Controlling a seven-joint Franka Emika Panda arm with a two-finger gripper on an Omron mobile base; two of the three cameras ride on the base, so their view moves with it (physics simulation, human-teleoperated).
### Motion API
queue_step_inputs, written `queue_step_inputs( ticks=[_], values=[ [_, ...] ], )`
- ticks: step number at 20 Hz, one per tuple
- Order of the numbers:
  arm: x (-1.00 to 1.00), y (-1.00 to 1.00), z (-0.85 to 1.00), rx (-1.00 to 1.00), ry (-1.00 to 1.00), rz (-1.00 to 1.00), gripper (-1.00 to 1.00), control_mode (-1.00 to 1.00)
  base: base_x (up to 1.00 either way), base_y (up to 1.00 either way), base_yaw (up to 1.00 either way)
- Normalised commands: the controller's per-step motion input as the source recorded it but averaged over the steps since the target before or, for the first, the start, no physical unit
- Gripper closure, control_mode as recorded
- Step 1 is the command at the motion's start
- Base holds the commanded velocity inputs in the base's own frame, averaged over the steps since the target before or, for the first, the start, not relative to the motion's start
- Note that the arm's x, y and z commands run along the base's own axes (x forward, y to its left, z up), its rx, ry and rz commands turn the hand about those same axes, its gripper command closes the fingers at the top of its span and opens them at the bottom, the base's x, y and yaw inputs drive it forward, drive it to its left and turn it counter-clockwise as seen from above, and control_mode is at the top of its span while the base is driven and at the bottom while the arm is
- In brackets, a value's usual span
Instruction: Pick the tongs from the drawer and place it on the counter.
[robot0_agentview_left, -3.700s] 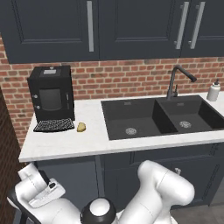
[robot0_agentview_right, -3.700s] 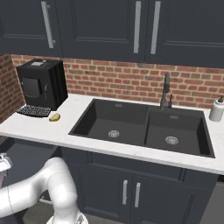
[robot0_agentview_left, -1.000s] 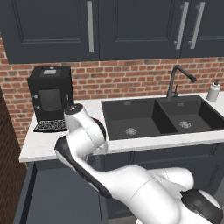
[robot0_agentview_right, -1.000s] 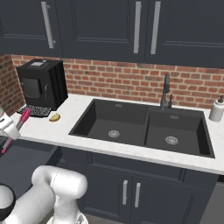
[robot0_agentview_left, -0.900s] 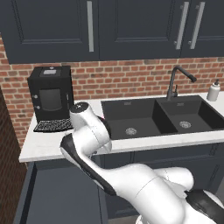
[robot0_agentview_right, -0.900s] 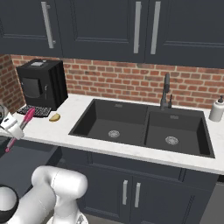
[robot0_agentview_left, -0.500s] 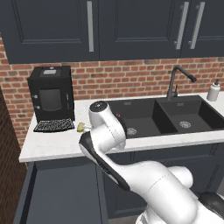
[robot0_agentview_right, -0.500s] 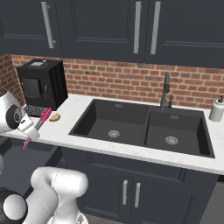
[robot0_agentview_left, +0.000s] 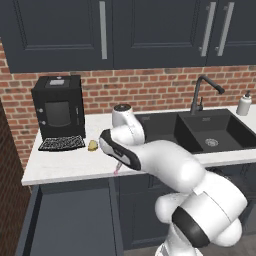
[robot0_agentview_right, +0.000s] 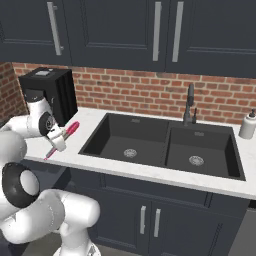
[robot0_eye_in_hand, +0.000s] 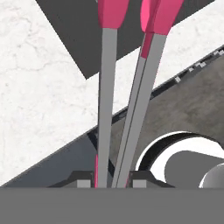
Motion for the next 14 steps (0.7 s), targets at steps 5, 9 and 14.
queue_step_inputs(
  ticks=[5,9,14],
  values=[
    [0.45,0.09,0.0,0.0,0.08,-0.01,1.0,-1.0,0.0,0.0,0.0],
    [0.24,0.17,-0.49,-0.04,0.02,0.0,1.0,-1.0,0.0,0.0,0.0],
    [0.4,0.09,-0.63,-0.03,0.0,0.0,1.0,-1.0,0.0,0.0,0.0]
  ],
)
